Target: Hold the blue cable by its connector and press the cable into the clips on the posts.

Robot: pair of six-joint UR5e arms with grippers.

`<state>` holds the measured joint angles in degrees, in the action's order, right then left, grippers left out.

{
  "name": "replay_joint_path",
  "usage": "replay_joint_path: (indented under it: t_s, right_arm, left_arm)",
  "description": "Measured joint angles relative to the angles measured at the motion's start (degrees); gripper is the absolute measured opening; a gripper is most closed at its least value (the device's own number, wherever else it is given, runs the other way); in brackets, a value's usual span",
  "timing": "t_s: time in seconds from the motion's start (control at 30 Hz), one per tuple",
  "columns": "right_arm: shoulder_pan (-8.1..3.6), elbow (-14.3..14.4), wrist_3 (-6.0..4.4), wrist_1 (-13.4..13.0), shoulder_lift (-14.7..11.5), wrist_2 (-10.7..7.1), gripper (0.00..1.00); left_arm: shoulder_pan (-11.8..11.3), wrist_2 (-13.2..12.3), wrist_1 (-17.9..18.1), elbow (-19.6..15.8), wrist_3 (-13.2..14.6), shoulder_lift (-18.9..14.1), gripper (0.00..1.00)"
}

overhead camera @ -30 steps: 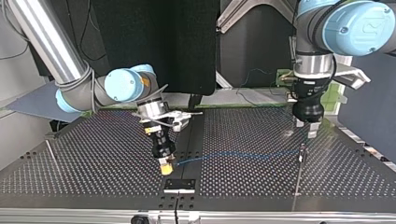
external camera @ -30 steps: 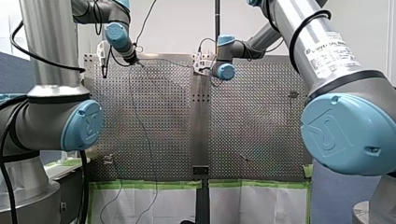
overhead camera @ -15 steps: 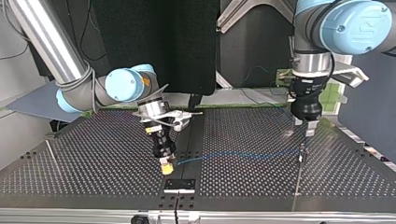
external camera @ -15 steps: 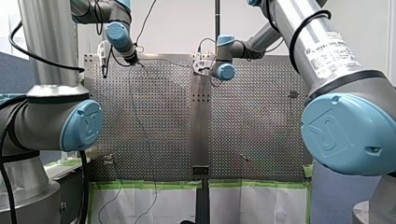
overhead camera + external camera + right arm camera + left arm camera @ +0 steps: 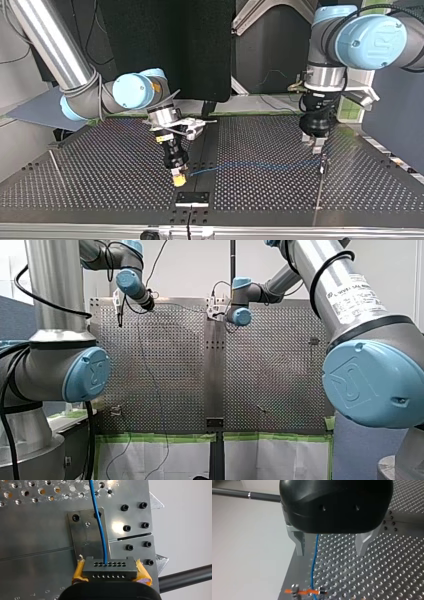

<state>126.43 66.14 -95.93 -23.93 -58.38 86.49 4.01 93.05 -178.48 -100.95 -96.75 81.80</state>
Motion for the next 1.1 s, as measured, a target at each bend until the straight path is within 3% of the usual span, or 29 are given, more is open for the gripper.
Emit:
replay_joint_path:
  t_s: [0.3, 1.1]
  right_arm:
    - [-0.04, 0.0, 0.01, 0.02, 0.04, 0.0, 0.0]
    - [-0.06, 0.01, -0.05, 0.09, 0.05, 0.0, 0.0]
  left_arm:
    - [0.13, 0.64, -0.05, 3.85, 3.33, 3.31, 1.0]
    - [1.36, 2.76, 1.97, 9.37, 3.54, 9.21, 1.0]
